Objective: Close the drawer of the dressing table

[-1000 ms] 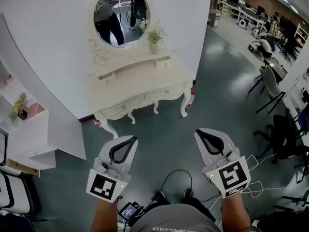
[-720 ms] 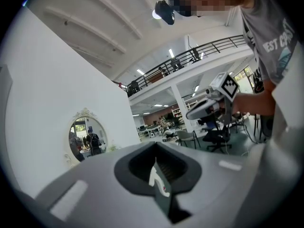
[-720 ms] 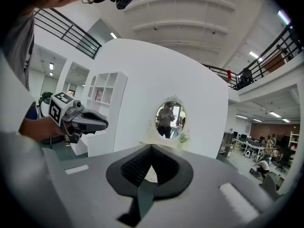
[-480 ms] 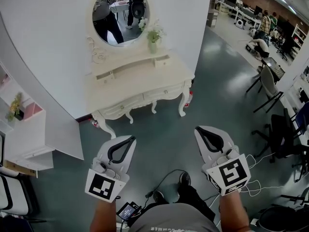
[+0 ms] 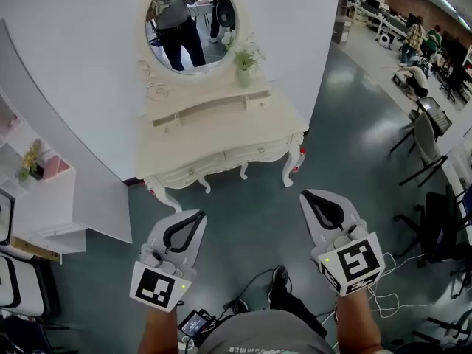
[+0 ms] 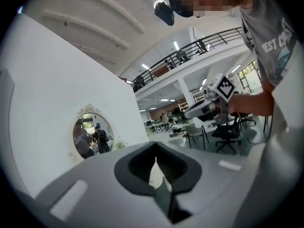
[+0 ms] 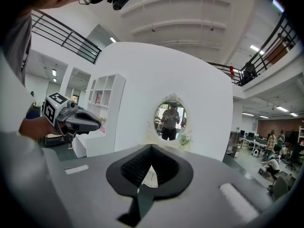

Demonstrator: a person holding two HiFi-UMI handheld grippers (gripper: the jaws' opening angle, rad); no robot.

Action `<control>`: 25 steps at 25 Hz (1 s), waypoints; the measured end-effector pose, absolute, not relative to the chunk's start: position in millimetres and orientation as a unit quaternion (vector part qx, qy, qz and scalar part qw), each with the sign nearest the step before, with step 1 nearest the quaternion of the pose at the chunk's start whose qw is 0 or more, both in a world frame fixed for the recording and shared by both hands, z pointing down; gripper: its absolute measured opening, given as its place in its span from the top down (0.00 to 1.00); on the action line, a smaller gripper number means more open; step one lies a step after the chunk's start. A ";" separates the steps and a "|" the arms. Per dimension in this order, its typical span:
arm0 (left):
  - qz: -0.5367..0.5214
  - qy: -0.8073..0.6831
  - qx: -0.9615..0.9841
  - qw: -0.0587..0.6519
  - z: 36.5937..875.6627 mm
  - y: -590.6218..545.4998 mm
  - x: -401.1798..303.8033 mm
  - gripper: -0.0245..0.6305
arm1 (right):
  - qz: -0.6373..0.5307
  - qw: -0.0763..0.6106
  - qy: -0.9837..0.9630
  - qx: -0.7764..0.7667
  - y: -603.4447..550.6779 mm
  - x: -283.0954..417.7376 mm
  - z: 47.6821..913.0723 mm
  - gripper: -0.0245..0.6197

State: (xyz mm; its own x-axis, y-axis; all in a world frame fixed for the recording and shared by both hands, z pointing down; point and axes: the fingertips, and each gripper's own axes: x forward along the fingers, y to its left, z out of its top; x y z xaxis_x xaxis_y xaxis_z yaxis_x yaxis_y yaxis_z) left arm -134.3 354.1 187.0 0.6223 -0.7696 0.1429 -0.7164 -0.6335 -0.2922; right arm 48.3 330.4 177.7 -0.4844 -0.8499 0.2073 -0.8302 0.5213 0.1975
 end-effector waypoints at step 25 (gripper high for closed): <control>-0.168 0.480 -0.855 0.100 188.7 227.9 -17.2 0.96 | -0.025 0.120 -0.902 0.413 163.5 155.8 190.3 0.96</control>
State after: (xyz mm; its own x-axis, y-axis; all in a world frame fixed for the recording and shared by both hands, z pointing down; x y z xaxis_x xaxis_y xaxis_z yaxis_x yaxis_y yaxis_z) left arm -17.2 227.9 188.7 0.4829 -0.8546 0.1909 -0.7875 -0.5192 -0.3322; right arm 155.8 163.5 190.3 -0.6299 -0.7516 0.1960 -0.7396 0.6574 0.1442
